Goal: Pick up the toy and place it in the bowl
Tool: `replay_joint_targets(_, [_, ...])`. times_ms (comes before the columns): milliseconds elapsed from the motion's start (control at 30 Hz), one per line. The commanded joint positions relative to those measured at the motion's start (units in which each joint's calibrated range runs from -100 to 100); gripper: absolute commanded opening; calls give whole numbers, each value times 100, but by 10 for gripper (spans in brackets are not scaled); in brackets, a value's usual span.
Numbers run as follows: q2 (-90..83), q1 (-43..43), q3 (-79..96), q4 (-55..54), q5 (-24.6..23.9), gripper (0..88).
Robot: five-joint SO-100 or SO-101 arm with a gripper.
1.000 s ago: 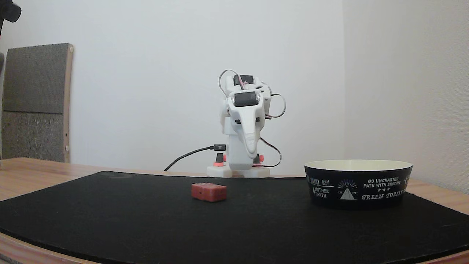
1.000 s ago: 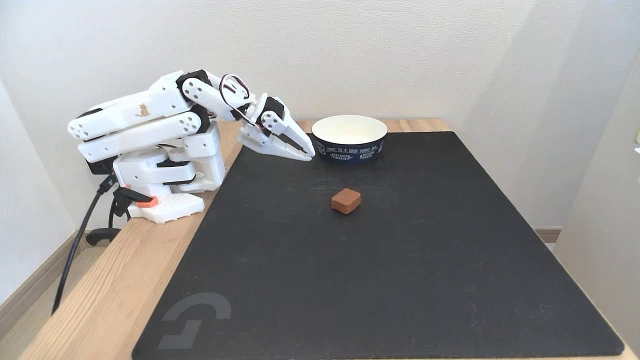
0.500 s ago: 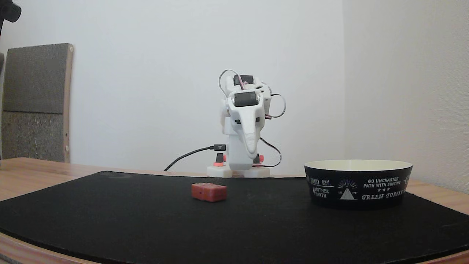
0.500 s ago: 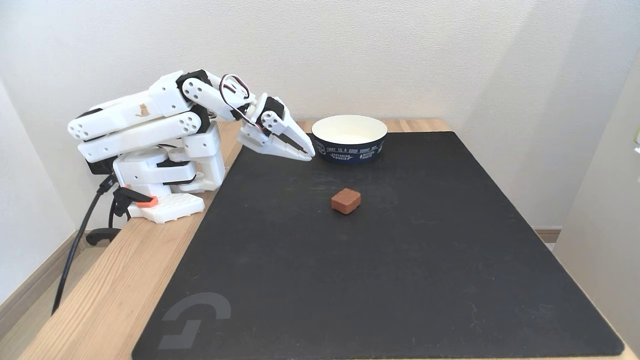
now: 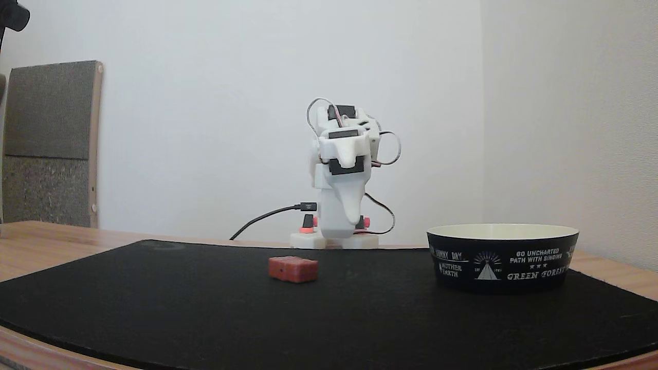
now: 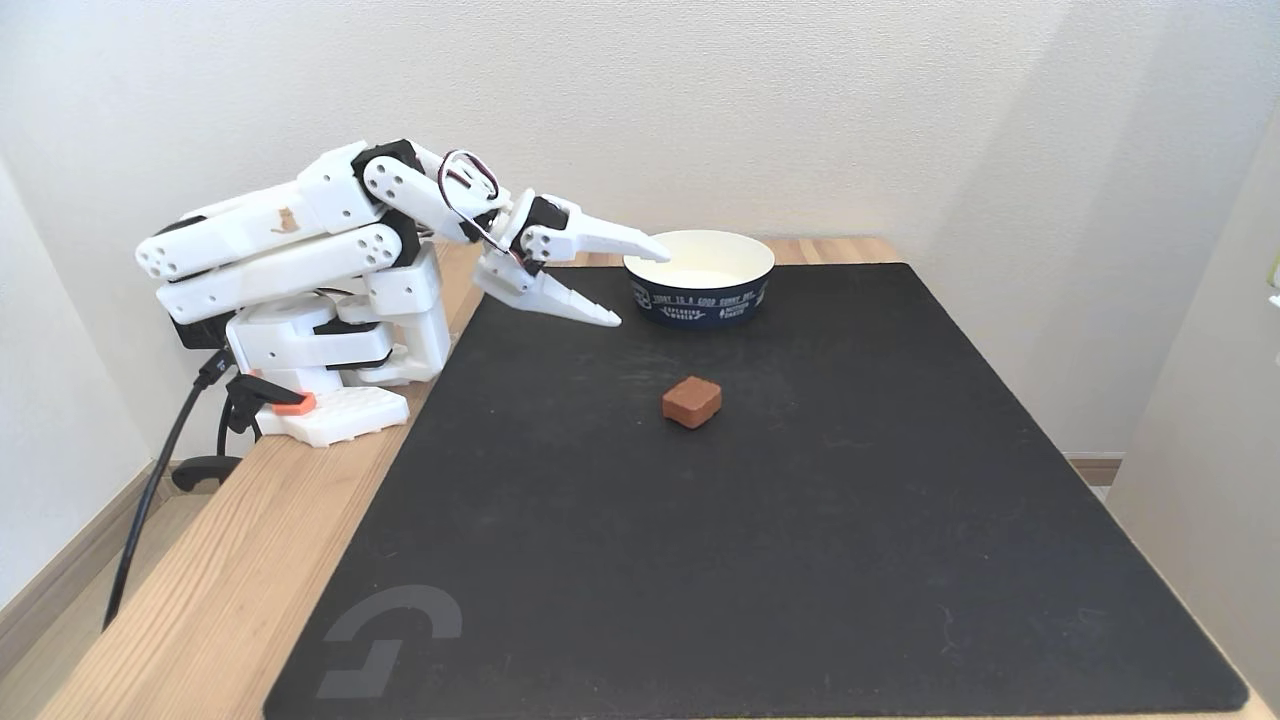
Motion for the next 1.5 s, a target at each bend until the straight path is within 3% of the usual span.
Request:
replay_joint_targets(0, [-8,449,-12,-31,-38,340])
replay_joint_targets(133, [275,901,-652,299,-205,339])
replay_joint_targets(300, [2460,901,-2248,630,-289,343])
replay_joint_targets(500, [6545,934,-5285,791,-315,343])
replay_joint_targets(800, [9512,1445,-7971,1553,-414,343])
replay_joint_targets(1033, [10880,1436,-9629,2340,-628,343])
replay_joint_targets(1467, [11547,1336,-9701,2332,-847,340])
